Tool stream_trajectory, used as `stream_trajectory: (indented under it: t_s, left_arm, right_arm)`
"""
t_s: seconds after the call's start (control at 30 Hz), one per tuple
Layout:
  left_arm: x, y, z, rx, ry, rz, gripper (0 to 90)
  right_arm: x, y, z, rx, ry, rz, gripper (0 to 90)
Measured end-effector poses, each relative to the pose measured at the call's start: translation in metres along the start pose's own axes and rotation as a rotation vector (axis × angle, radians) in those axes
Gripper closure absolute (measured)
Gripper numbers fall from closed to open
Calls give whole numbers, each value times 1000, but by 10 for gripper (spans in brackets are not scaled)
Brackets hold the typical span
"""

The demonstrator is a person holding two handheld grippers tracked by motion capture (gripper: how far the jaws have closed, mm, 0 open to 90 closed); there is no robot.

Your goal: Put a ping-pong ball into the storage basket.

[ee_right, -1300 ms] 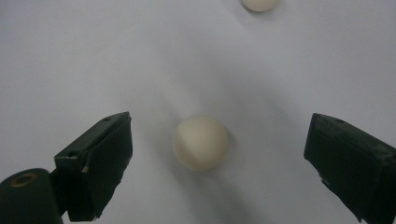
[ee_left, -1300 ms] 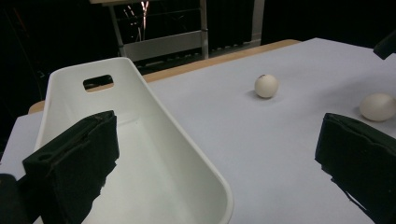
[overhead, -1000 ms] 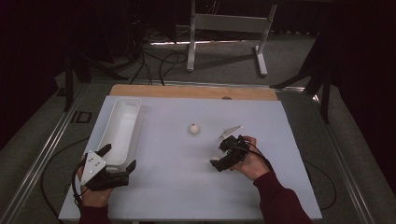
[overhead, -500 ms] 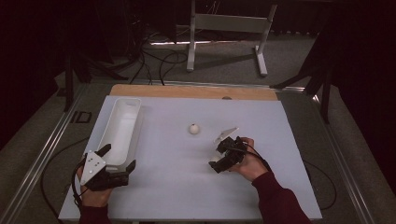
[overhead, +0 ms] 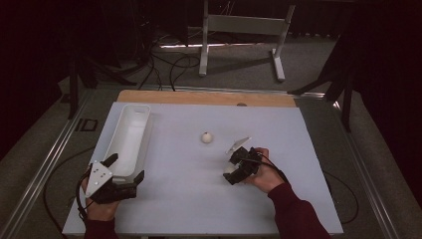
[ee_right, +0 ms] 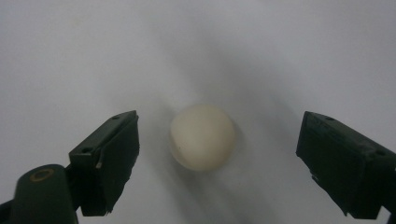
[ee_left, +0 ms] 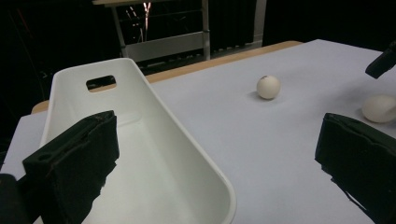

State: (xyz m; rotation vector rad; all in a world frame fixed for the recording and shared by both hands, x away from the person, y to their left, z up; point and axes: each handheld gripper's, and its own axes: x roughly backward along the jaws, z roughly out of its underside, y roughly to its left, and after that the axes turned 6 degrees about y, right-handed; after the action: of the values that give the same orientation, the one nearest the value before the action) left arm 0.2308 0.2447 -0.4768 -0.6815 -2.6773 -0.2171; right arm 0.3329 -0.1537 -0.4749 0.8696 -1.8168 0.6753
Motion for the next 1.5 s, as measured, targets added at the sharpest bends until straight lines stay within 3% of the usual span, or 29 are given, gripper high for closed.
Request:
stream_trajectory:
  t_s: [0.5,0.97,1.2,1.5]
  left_arm:
    - [0,0,0,1,-1,2,5]
    - [0,-1,0,1,-2,2,5]
    - [0,-1,0,-3,-1,3,5]
    - [0,0,0,0,-1,-2,4]
  right_arm:
    - [-10,1,-1,31,52,-13,189]
    - [-15,3,-2,65,67,-26,368]
    - [-19,2,-3,55,77,-17,414]
    - [-25,4,-3,82,96,-16,498]
